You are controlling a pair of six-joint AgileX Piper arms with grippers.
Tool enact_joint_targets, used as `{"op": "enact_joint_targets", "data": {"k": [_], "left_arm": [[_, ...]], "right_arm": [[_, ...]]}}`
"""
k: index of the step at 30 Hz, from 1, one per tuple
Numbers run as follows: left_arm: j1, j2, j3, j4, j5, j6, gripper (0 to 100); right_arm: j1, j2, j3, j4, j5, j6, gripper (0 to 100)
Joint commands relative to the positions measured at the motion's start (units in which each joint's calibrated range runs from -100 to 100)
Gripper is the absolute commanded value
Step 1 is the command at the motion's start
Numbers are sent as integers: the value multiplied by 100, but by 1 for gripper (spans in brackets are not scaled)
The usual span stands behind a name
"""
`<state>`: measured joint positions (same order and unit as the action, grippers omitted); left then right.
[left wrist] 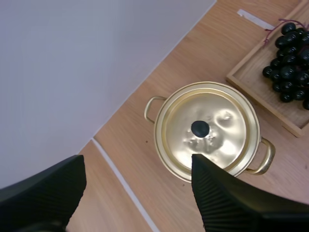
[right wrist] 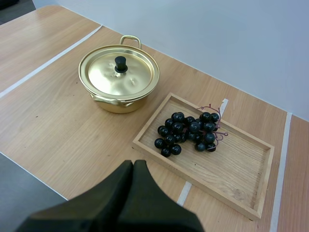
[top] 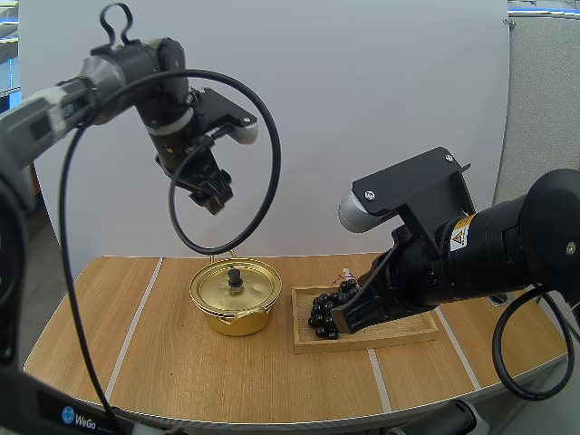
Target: Open the pot, put the pineapple inside, and close it
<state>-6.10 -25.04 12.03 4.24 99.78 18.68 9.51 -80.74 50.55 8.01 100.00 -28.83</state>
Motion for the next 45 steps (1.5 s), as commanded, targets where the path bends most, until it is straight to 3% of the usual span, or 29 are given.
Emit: {"op": "enact_joint_targets", "data": {"k": [1, 9, 20, 21, 25, 27, 32, 38, 45], "left_arm": [[6, -361, -36, 295, 22, -289, 100], [6, -1305, -36, 337, 22, -771, 100], [6, -2754, -36, 205, 22, -773, 100], [6, -2903, -36, 205, 22, -773, 93], [6, -3474, -36, 205, 22, -773, 25], [6, -3688, -36, 205, 22, -773, 0], [6, -4320, -36, 136, 22, -926, 0], [6, -5058, -36, -424, 22, -1347, 0], [6, -5643, -36, -473, 22, -1681, 0]], "right_arm": [[-21, -63, 18, 19, 0, -21, 0], [-21, -63, 18, 19, 0, -21, 0], [-21, -63, 18, 19, 0, -21, 0], [-21, -63, 18, 19, 0, -21, 0], [-21, -63, 18, 19, 0, -21, 0], [-21, -63, 18, 19, 0, -21, 0], [-21, -63, 18, 19, 0, -21, 0], [-21, -63, 18, 19, 0, -21, 0], [-21, -63, 18, 285, 0, 227, 0]]}}
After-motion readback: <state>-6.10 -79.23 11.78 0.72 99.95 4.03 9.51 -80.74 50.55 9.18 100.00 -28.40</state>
